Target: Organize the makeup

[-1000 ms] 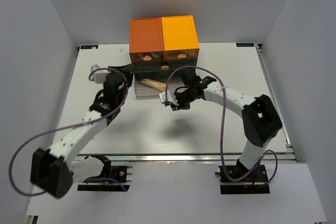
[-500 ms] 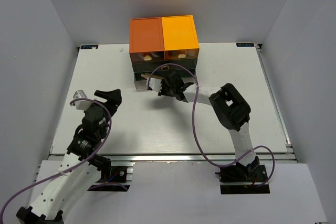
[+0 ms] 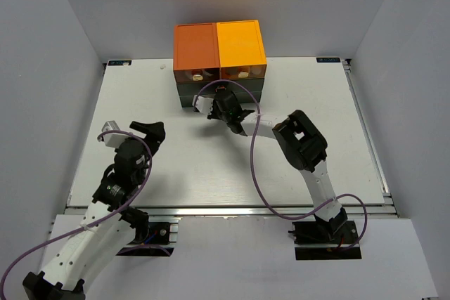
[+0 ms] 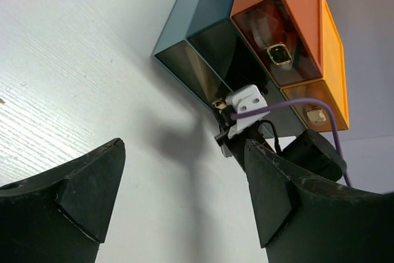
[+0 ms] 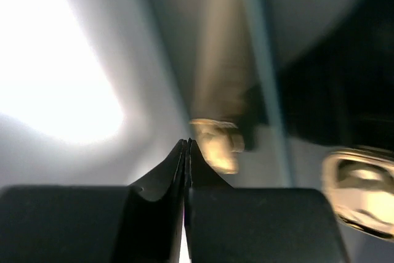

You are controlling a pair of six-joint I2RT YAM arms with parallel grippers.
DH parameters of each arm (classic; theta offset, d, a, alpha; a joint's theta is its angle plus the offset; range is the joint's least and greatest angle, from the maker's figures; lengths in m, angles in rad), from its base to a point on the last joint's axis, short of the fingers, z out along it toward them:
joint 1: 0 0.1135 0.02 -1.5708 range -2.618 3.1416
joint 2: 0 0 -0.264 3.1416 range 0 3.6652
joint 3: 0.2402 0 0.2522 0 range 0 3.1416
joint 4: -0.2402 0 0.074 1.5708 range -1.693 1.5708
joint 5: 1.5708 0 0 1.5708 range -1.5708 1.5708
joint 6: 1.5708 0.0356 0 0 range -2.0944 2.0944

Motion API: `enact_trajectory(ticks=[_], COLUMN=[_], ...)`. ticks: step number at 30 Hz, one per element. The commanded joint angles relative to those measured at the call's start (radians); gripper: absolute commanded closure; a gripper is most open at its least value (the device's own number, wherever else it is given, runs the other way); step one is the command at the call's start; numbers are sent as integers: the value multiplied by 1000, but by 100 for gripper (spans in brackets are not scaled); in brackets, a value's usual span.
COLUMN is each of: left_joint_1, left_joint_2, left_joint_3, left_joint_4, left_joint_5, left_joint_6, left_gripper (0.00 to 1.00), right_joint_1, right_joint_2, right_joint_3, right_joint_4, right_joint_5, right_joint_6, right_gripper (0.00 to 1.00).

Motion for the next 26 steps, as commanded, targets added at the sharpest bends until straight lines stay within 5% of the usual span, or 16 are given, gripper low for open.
enact_trajectory(ticks=[1,3,4,8,12,15,21,26], left_joint_1=[1,1,1,1,2,2,1,2], left_joint_2=[0,-6,-10,-12,11,43,129,177], left_joint_3=[-18,-30,-35,-64,-73,-65,-16,5], left_joint_4=[25,36,49,122,209,273,344,372], left_joint_5=[12,16,19,57,110,151,228,271], left_joint_6=[15,20,21,49,115,170,266,291], left_gripper=[12,12,12,6,2,2,2,2], right_joint_1=[-11,-32,-43,-63,-112,-181,-298,-340], right_joint_2=[-110,-208,-240,-397,-442,-475,-621,-733], right_joint_3=[31,35,23,-90,-46,31,25,-34], right_joint_4=[-170,-466,-528,-491,-543,-645,-651,-628], right_joint_5=[-237,-444,-538,-640,-547,-522,-410,-347], right_joint_6=[-13,-62,-81,132,558,725,872,857], right_gripper=[100,99,81,49,44,41,21,19])
